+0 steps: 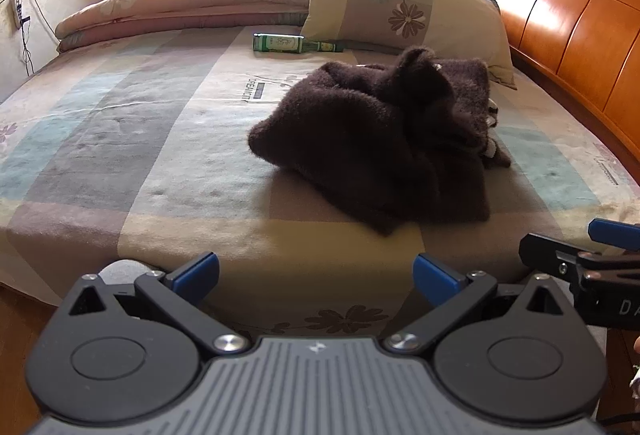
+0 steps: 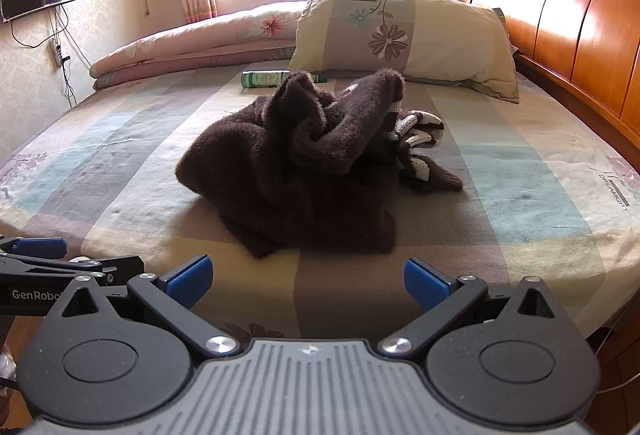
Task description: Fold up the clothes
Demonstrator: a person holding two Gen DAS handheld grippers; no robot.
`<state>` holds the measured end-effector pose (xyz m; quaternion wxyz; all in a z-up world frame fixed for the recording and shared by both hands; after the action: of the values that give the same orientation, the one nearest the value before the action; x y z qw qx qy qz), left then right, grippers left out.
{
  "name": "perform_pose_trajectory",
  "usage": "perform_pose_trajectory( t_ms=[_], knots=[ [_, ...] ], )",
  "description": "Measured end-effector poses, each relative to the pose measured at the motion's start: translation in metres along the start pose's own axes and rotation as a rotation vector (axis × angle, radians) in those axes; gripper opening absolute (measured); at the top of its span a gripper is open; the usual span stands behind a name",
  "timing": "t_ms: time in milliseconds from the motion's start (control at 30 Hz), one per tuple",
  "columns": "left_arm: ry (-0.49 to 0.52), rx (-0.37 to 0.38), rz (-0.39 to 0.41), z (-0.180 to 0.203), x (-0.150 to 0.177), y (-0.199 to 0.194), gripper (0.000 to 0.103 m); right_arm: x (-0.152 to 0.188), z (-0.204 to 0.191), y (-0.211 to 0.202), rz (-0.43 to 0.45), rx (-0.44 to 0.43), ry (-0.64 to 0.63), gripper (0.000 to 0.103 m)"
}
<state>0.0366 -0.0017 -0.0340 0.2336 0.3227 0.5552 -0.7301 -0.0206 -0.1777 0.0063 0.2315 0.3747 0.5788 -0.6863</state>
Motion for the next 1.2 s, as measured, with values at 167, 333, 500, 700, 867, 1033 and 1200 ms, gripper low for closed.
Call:
perform_pose_trajectory(
  t_ms=[167, 333, 500, 700, 867, 1033, 1200],
  knots=[
    [-0.005, 0.012, 0.002, 0.0002, -0.0005, -0.0002, 0.102, 0.0002, -0.0002, 0.0011, 0.0, 0.001, 0.0, 0.103],
    [-0.001, 0.026, 0.004, -0.0001, -0.0003, -0.0011, 0.102, 0.0004, -0.0004, 0.0022, 0.001, 0.002, -0.001, 0.103],
    [-0.01, 0.029, 0.002, 0.001, -0.0033, -0.0002, 0.102, 0.0005, -0.0006, 0.0032, 0.001, 0.003, -0.001, 0.103],
    [-0.009, 0.028, 0.001, 0.0028, -0.0046, 0.0008, 0.102, -0.0005, 0.0006, 0.0022, -0.002, 0.002, -0.001, 0.103],
    [-0.005, 0.034, -0.001, 0.0029, -0.0045, 0.0014, 0.102, -0.0014, 0.0016, 0.0013, -0.004, 0.002, 0.0, 0.103],
    [-0.005, 0.036, -0.002, 0.003, -0.0047, 0.0023, 0.102, -0.002, 0.0012, 0.0011, -0.005, 0.006, -0.005, 0.103],
    [-0.006, 0.036, -0.007, 0.0025, -0.0054, 0.0036, 0.102, -0.0035, 0.0016, 0.0012, -0.005, 0.011, -0.01, 0.103]
  ],
)
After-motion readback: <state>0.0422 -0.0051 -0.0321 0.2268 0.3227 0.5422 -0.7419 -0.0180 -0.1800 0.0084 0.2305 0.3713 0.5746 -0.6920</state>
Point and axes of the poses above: each gripper's, at about its wrist camera, not at the fingertips, and y roughly the way its jaws point, z to its right, x to its underside, the point moved 5 cm from there along y, roughly the way its jaws point, and after that the axes turned 14 degrees about x, right-handed, at the moved point
